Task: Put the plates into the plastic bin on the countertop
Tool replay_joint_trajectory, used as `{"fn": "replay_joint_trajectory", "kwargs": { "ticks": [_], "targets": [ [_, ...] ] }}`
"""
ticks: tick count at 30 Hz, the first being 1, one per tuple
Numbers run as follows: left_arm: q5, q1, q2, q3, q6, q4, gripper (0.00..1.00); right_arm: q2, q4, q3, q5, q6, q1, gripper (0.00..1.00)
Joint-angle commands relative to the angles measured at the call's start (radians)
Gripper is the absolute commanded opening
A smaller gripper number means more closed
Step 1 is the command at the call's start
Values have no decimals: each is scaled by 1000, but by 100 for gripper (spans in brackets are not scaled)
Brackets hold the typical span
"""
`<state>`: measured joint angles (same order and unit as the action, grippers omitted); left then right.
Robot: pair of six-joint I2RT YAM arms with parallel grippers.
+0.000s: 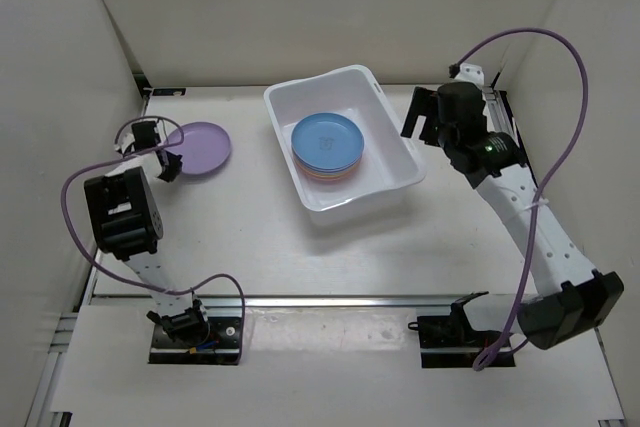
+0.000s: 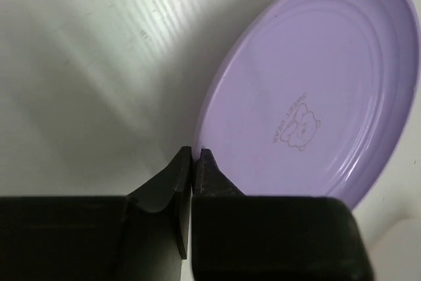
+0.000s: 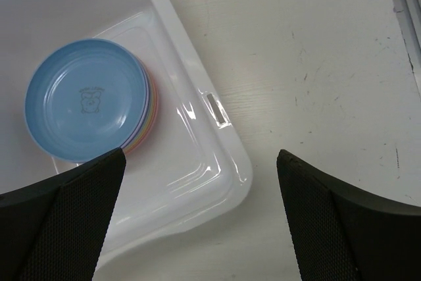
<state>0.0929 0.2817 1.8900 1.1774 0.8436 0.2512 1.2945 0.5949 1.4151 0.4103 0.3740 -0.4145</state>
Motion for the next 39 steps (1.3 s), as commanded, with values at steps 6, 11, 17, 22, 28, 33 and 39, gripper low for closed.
{"fn": "replay_joint_trajectory", "kwargs": {
  "ticks": [6,11,17,22,28,33,39],
  "targets": [
    [62,-88,-417,33,-123,-18,10,-107,23,-59,117,29,2,99],
    [-78,-131,-488,128,-173,-49,10,-153,17,-87,117,32,2,99],
    [-118,-352,-379,249,-235,-53,10,-201,40,-101,160,22,2,99],
    [-41,-604,-206,398,-287,37,10,-242,40,-108,186,8,5,99],
    [41,-710,-5,574,-304,125,11,-261,65,-128,206,9,11,99],
    [77,-743,159,750,-322,252,19,-281,80,-146,232,11,13,99],
    [146,-760,280,932,-310,416,33,-279,85,-143,280,-4,17,99]
  ]
}}
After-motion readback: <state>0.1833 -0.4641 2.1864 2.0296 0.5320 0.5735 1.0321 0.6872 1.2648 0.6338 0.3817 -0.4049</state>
